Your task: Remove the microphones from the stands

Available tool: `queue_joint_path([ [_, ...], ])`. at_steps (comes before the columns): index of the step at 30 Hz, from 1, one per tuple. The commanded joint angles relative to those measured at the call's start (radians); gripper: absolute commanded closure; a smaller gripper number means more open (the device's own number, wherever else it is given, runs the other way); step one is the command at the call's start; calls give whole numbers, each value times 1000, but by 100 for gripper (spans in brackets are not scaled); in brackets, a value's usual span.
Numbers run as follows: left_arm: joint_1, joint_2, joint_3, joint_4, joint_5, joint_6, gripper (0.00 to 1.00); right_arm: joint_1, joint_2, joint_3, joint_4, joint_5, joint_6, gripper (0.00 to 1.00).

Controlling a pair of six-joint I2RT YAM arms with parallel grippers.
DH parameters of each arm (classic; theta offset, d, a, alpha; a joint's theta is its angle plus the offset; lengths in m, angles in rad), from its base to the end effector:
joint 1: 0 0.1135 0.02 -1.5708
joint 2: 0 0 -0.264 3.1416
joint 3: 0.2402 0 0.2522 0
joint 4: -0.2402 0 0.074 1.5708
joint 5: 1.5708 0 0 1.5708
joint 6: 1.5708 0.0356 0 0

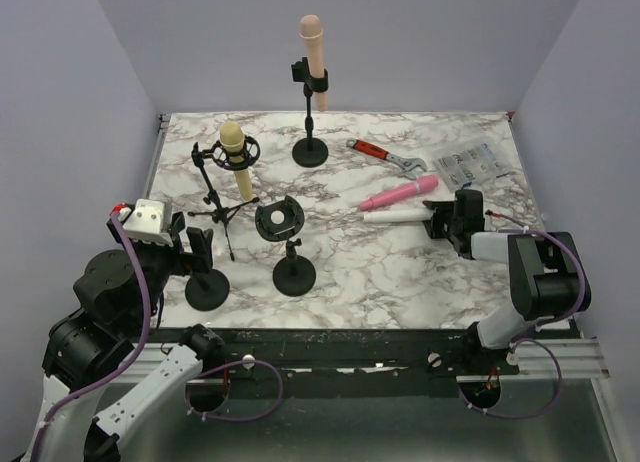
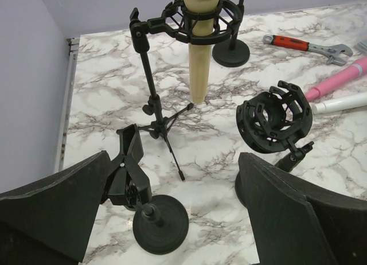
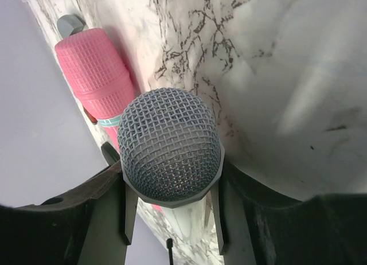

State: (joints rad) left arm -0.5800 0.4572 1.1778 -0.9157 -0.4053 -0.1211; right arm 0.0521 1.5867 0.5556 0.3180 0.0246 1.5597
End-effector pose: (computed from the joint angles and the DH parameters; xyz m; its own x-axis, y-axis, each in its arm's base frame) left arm 0.0347 -0.0060 0.4161 -0.1827 -0.0130 -0.9831 0.1592 0.9863 -0.0426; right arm 0.2841 0.0139 0.1265 -0.0407 0.9989 -0.0245 0.6529 0.0451 0.7561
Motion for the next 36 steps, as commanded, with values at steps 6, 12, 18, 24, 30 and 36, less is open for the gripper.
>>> queue_joint_path([
  [6,-2,-6,-14,7,27,-11,3,-5,62,20,4,4,2,77],
  [12,-1,0,-13,11,30,-14,3,-5,58,-2,23,-7,-6,69],
  [18,-2,5,-8,11,33,-17,3,-5,48,-29,37,-13,-9,60],
  [24,-1,5,-5,9,35,-20,3,-5,32,-46,49,-18,-12,56],
  [30,-2,6,0,6,37,-20,3,-5,-1,-58,37,-18,-27,47],
  [36,-3,3,2,2,39,-24,3,-4,-23,-67,32,-18,-45,36],
])
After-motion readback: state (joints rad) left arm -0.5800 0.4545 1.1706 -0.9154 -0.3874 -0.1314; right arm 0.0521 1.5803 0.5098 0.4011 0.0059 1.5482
